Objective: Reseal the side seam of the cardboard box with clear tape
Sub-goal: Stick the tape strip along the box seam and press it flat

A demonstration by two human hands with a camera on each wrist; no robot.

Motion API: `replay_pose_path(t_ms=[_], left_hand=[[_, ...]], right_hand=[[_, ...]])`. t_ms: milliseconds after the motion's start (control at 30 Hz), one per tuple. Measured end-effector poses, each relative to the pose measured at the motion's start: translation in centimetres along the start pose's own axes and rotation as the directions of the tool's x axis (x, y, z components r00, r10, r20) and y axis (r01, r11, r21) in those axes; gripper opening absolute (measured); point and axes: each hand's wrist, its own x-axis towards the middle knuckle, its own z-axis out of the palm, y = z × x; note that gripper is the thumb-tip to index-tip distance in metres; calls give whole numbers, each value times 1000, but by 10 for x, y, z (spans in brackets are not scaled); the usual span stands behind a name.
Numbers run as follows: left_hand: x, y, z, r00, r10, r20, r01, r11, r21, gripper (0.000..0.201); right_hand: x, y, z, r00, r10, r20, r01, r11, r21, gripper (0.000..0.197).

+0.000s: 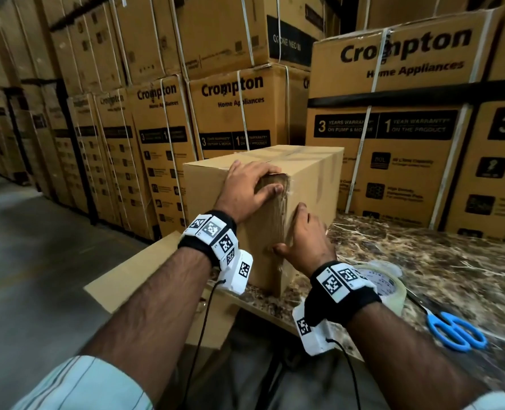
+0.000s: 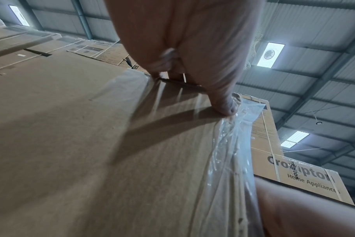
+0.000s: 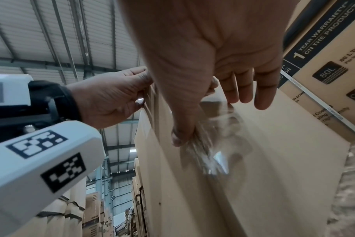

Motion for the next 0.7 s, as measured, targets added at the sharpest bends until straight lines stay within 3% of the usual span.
replay_pose_path(t_ms=[200, 267, 300, 433, 567, 700], left_hand=[[-1, 1, -1, 999, 13, -29, -13, 1000, 0, 46], [-1, 0, 0, 1000, 16, -24, -16, 1000, 5, 46], [-1, 0, 1, 1000, 15, -25, -15, 1000, 4, 46], [-2, 1, 3, 999, 12, -42, -11, 1000, 3, 46], [-3, 3, 1, 999, 3, -33, -2, 1000, 18, 47], [-2, 5, -1, 1000, -9, -3, 9, 1000, 21, 48]], right_hand=[[-17, 3, -1, 990, 36, 137, -16, 989, -149, 127], [-24, 5, -11, 989, 36, 140, -5, 977, -212, 117], [-25, 6, -17, 991, 32, 129, -4, 977, -211, 102], [-33, 6, -35, 986, 28, 162, -44, 994, 96, 17], [-32, 5, -12, 962, 63, 265, -165, 909, 383, 22], [-24, 12, 19, 966, 99, 238, -201, 868, 454, 15]])
